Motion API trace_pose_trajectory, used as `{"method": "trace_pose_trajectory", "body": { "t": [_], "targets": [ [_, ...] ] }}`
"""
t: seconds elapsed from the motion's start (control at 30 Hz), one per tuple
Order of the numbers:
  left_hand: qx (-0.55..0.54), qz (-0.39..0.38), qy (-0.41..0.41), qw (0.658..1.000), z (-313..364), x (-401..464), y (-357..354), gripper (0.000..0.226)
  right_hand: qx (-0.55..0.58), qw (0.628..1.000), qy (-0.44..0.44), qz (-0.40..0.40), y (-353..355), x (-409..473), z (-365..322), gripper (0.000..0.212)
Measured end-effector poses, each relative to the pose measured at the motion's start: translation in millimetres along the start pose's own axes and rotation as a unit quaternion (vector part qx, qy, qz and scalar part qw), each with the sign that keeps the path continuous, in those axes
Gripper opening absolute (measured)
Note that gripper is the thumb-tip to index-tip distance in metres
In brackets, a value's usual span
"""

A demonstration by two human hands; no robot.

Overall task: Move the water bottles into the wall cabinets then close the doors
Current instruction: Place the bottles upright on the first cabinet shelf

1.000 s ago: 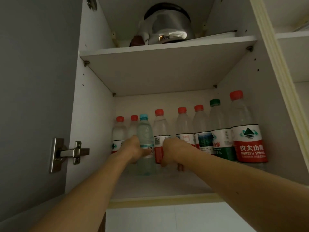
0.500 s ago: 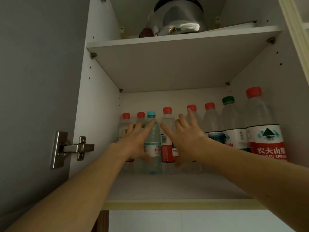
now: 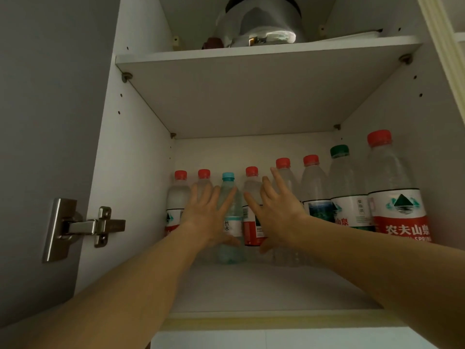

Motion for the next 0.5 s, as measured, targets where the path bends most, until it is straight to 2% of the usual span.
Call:
{"method": "trace_pose_trajectory", "body": {
  "t": [0.17, 0.3, 0.5],
  "targets": [
    [0.020, -0.033, 0.010, 0.999, 7, 2, -5, 0.130, -0.031, 0.999, 0.004, 0.006, -6, 4, -5, 0.132],
    [-0.012, -0.049, -0.008, 0.999, 2, 0, -7, 0.133, -0.031, 0.999, -0.006, 0.016, -9, 3, -7, 0.132],
    [0.037, -0.006, 0.000, 0.999, 4, -4, -2, 0.135, -0.010, 0.999, -0.016, 0.026, -11, -1, -7, 0.131]
  ]
}}
Point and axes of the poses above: each hand's wrist, its own x-axis towards the middle knuckle, its own y-axis out of the back of the hand, z = x × y, the point moved 4 cm from there along x, towards the middle knuckle, and after that the axes turned 5 degrees about -y, right-handed, at the moved point
